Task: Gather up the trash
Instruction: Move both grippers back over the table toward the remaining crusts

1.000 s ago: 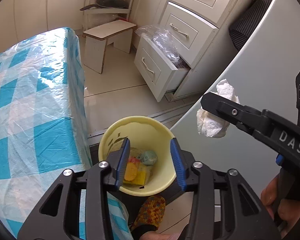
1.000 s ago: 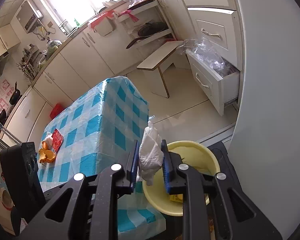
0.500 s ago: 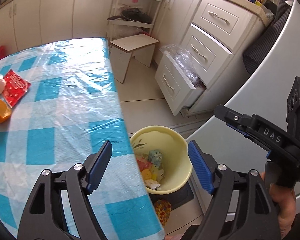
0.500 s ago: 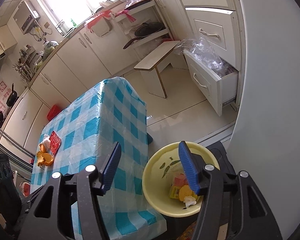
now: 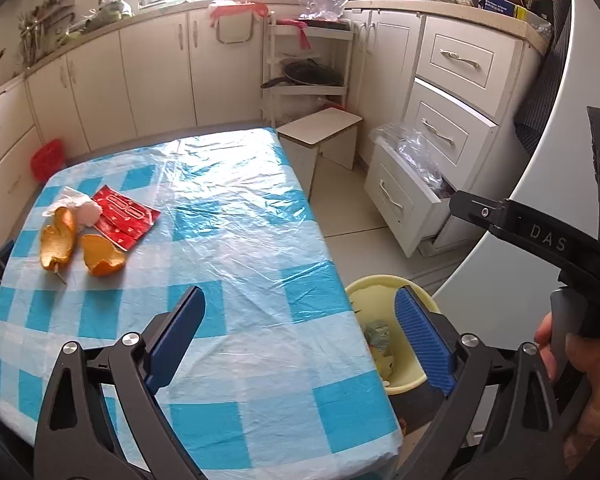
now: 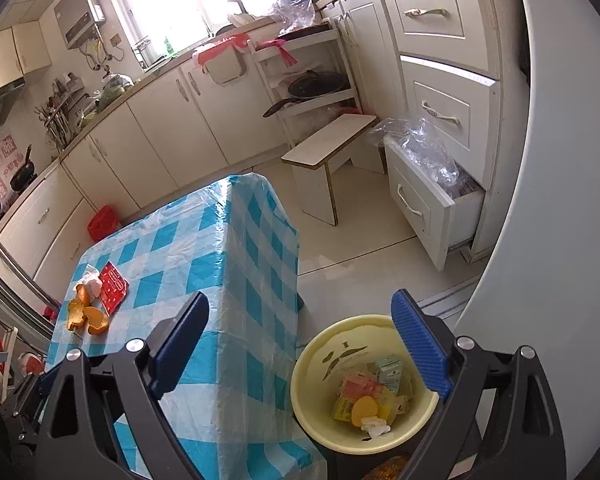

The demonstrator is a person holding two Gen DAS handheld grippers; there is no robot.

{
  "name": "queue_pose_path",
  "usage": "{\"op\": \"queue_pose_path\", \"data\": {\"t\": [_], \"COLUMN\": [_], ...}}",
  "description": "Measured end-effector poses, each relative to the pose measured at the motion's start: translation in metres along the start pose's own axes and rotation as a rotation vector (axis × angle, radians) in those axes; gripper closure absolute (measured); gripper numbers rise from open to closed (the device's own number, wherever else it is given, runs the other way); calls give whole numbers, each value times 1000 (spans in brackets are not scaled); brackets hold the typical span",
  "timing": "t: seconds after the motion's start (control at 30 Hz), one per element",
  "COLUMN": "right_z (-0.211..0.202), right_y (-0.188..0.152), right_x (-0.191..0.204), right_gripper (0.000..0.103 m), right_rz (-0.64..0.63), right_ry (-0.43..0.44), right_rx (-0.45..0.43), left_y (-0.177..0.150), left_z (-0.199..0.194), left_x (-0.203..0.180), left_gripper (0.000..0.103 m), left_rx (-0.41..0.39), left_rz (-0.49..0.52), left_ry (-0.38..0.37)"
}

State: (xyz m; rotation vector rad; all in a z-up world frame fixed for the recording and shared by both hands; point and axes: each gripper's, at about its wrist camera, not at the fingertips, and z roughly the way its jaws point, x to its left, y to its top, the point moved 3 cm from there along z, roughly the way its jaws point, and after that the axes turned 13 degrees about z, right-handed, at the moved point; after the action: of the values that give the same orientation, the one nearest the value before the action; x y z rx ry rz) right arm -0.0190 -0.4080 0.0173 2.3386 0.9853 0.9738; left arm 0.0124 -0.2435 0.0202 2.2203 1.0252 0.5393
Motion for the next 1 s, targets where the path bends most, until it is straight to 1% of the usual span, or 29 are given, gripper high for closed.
{"op": "queue_pose_path", "data": {"t": [0.13, 0.33, 0.5, 0.8, 1.0], "right_z": [-1, 2, 4, 9, 12], "right_y": [-3, -10, -19, -29, -37], "right_x": [18, 48, 72, 99, 117], "right_gripper": [11, 10, 9, 9, 9], "right_rz": [-69, -174, -261, -335, -370], "right_ry": [-38, -82, -102, -96, -88], "right_rx": [-37, -66, -88, -99, -96], "left_y": [-5, -14, -21, -27, -35], "left_z": [-7, -11, -14, -13, -12], "left_x": [15, 44, 65, 96, 119], "left_gripper": [8, 8, 8, 8, 8], "left_rx": [-3, 6, 9, 13, 17], "left_rz": [0, -53, -85, -127, -178], "left_ry": [36, 69, 94, 122, 133]}}
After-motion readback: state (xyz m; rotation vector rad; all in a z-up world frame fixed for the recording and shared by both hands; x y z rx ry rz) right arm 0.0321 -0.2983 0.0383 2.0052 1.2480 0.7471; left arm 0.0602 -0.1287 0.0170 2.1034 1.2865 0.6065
